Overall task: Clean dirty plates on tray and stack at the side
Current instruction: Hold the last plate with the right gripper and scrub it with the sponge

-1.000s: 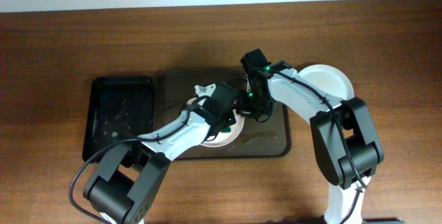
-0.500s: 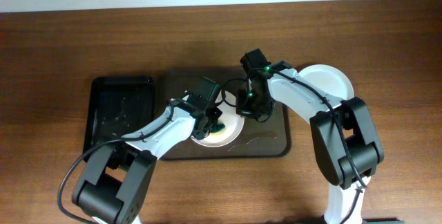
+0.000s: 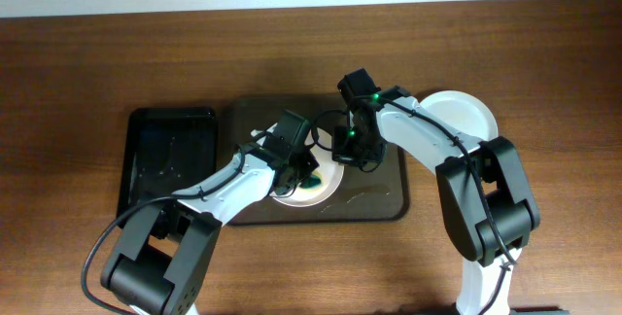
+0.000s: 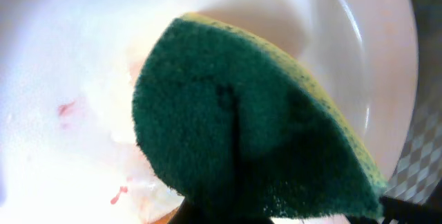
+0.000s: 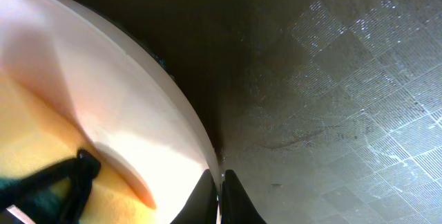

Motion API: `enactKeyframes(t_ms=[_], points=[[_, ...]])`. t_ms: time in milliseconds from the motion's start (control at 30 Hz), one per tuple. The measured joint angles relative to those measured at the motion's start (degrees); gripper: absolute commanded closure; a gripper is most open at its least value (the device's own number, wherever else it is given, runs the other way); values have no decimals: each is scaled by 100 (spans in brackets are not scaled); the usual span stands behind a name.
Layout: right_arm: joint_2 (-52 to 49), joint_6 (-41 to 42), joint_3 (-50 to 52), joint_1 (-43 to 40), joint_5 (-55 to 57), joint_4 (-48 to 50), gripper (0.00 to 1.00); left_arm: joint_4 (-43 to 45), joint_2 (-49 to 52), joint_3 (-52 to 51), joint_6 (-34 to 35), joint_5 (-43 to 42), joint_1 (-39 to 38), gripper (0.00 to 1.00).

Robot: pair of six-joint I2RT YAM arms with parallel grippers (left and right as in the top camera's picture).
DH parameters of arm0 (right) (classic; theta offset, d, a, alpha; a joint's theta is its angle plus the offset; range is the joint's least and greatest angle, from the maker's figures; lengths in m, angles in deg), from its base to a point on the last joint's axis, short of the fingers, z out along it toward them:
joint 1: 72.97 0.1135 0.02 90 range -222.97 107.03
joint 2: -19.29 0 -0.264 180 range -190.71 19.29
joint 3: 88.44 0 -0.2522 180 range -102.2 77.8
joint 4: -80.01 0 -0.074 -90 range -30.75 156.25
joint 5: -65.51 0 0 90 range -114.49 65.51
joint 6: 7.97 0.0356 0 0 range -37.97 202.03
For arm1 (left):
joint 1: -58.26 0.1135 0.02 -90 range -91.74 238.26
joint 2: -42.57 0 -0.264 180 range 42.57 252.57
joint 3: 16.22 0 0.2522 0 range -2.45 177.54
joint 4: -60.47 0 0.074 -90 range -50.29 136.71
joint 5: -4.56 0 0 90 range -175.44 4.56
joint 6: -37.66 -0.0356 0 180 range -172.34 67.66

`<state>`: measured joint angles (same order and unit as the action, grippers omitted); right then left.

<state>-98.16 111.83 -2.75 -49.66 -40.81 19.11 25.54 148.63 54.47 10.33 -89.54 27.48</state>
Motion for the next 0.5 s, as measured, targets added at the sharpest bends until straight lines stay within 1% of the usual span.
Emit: enactKeyframes(t_ms=[33, 133, 233, 367, 400, 433, 500], points=[[0, 0, 0, 0, 0, -2, 96, -105, 0, 26, 319, -17, 7, 100], [0, 0, 0, 0, 2, -2, 96, -341, -61, 31, 859, 37, 31, 100], [0, 0, 0, 0, 0, -2, 96, -522, -120, 26, 1032, 212, 236, 100], [0, -2, 0, 0, 0, -7, 96, -551, -133, 22, 1075, 350, 581, 100], [0, -2, 0, 0, 2, -7, 96, -472, -136, 0, 1060, 328, 662, 100], [0, -7, 0, 0, 0, -7, 96, -229, -136, -52, 885, 273, 780, 100], [0, 2, 0, 11, -4, 17, 95, 468, -96, -177, 0, 190, 957, 100]])
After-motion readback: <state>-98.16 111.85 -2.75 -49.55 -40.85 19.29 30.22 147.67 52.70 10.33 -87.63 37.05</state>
